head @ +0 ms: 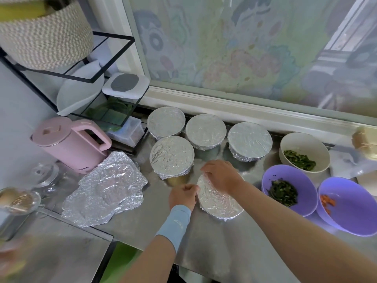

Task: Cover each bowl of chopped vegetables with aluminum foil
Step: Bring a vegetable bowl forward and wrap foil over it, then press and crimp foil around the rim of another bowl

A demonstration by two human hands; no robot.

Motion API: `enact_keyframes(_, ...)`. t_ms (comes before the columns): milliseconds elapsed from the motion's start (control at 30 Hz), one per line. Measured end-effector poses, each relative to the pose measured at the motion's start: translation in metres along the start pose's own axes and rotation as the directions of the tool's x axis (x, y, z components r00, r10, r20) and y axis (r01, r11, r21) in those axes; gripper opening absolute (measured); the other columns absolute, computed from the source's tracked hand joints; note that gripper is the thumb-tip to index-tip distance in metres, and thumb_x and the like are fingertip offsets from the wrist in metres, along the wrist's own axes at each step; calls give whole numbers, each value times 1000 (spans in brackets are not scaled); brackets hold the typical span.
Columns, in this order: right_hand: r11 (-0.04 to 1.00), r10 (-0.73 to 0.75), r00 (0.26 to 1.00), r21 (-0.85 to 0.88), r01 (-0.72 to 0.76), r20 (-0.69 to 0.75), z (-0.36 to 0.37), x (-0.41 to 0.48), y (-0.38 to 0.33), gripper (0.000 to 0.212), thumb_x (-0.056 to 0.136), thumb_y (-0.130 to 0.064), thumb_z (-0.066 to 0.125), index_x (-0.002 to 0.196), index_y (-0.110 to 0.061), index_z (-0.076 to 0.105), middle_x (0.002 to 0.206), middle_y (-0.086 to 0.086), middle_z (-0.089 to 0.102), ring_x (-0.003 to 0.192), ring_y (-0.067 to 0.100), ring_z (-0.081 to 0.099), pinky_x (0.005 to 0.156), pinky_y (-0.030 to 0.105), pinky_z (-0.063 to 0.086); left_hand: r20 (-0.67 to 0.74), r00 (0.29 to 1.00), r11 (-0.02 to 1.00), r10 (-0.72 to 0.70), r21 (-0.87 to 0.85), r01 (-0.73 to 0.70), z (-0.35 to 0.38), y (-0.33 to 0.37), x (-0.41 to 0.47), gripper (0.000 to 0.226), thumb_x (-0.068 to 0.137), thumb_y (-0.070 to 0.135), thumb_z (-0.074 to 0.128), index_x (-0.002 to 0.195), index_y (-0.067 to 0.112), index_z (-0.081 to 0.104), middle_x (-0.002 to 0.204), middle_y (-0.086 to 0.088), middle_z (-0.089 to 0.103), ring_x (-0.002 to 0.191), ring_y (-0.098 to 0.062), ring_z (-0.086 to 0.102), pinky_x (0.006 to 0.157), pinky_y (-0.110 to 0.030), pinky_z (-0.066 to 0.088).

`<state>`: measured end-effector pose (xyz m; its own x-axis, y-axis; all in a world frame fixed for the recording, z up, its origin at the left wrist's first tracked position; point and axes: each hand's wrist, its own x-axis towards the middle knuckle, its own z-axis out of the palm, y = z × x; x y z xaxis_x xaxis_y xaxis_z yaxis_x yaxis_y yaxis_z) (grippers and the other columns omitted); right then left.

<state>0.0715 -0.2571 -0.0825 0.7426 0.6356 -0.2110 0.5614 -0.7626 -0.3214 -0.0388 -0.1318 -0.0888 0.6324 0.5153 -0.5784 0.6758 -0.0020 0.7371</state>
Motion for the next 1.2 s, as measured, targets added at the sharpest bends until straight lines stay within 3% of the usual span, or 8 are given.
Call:
enact_keyframes(133, 968, 252, 966, 18, -251, -62, -6, -25, 7, 46, 99, -29, 42, 144, -28, 37, 145, 3, 40, 131, 25, 38, 105, 43, 36, 114, 979, 984, -171, 68, 164, 0, 4, -6, 42, 93, 43, 51, 72, 7, 58, 70, -14, 66, 61, -30, 66, 59, -36, 61)
enact_keyframes(333, 803, 558, 830, 260, -537, -10, -7, -60, 15, 39, 94, -16, 43, 133, -14, 42, 129, 15, 41, 114, 32, 46, 93, 37, 40, 189, 970, 988, -155, 7, 157, 6, 23, -11, 14, 97, 16, 48, 94, 4, 54, 81, -13, 63, 65, -26, 65, 60, -36, 59)
enact_keyframes(433, 679, 640, 768, 451, -579, 21, -6, -60, 21, 40, 93, -11, 42, 133, -12, 41, 131, 17, 38, 114, 34, 47, 96, 38, 39, 251, 966, 998, -60, 50, 49, 15, 22, 25, 31, 83, 25, 50, 101, 1, 58, 106, -25, 65, 94, -38, 66, 89, -50, 55)
enact_keyframes(633, 480, 724, 687, 666, -571, 67, -8, -59, 23, 29, 85, -6, 44, 113, -11, 52, 113, 12, 47, 93, 27, 49, 80, 31, 38, 188, 982, 1000, 18, -25, -14, 10, 61, 19, 21, 97, 12, 47, 90, 5, 66, 110, -25, 60, 100, -36, 61, 96, -51, 51)
enact_keyframes(733, 439, 722, 686, 708, -553, 88, -4, -60, 24, 32, 75, -10, 43, 104, -13, 57, 105, 14, 58, 85, 26, 56, 75, 34, 47, 179, 983, 998, -28, 61, 18, 13, 58, 11, 32, 99, 11, 45, 123, -4, 58, 118, -26, 59, 104, -38, 61, 87, -45, 55)
enact_keyframes(867, 432, 694, 714, 740, -516, 92, -5, -55, 25, 46, 68, -15, 42, 111, -22, 56, 106, 10, 59, 88, 27, 59, 81, 39, 54, 239, 968, 990, -71, -102, 98, 14, 61, 12, 27, 97, 7, 50, 122, 0, 57, 108, -20, 59, 81, -29, 63, 69, -32, 55)
enact_keyframes(1000, 463, 638, 763, 741, -486, 102, -11, -51, 22, 53, 73, -15, 50, 125, -24, 52, 116, 8, 57, 97, 25, 59, 89, 39, 52, 213, 977, 973, 26, 221, -74, 9, 70, 17, 37, 95, 19, 50, 121, -5, 58, 125, -28, 59, 114, -43, 58, 94, -46, 51)
enact_keyframes(1200, 553, 666, 746, 678, -484, -11, -37, -63, 21, 38, 85, -7, 49, 119, -20, 61, 110, 3, 66, 93, 22, 60, 78, 31, 47, 295, 936, 779, 189, 535, -326, 0, 97, 10, 28, 89, 20, 43, 101, 3, 61, 104, -17, 62, 81, -28, 56, 69, -32, 40)
